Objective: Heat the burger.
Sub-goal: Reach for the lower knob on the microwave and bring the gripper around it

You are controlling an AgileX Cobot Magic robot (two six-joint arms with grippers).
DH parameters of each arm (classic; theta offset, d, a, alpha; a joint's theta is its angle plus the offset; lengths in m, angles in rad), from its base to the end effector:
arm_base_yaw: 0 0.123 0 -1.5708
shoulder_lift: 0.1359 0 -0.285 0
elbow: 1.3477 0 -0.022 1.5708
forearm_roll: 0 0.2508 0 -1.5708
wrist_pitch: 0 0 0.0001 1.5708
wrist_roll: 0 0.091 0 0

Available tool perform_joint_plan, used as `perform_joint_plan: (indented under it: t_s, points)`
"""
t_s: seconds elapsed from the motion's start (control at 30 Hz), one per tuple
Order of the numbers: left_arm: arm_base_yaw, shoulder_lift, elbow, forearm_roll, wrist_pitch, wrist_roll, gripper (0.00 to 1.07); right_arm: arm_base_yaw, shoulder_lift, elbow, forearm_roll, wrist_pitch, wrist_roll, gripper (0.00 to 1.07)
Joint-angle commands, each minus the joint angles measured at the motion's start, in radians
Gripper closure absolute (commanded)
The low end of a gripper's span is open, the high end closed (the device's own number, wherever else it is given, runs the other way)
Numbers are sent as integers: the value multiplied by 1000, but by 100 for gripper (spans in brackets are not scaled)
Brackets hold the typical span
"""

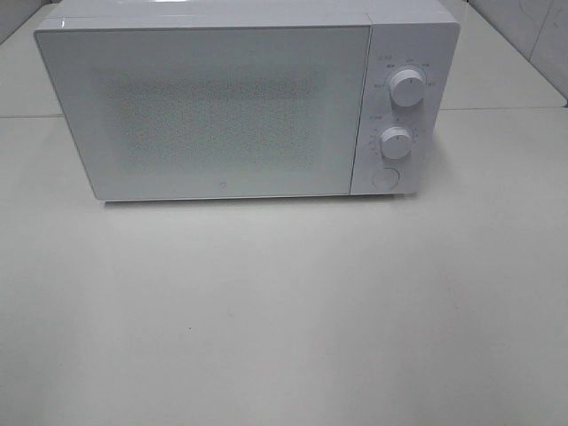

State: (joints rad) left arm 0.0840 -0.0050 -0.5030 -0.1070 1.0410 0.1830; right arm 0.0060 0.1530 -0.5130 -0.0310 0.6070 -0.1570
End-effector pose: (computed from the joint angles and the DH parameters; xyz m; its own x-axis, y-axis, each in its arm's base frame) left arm -0.0047 -0.0088 0.2801 -0.4239 0.0926 -0.9009 0.0543 0.9956 0.0768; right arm 0.0333 -0.0014 0.3179 -0.1583 -0.1824 -0.9704 -0.0176 0.9832 -0.1819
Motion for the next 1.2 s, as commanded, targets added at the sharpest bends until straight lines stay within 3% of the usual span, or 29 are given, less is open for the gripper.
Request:
perform_joint_plan:
  t_s: [0.03,0.1,0.2,0.57,0.9,1.2]
  points:
    - [1,-20,3,1,-5,-7,5,-2,46,17,-5,-163,-35,31]
    - [1,-20,3,1,-5,-7,6,-2,122,83,1,-357,-26,31]
    - [1,-20,3,1,-5,-7,6,-2,139,102,1,-411,-19,31]
    - [1,-20,3,1,-5,-7,6,-2,386,297,3,-981,20,31]
    - [1,-20,3,1,-5,-7,6,-2,624,308,-36,-1196,5,31]
    - [1,-20,3,1,-5,-7,6,-2,937,308,-54,-1559,85,31]
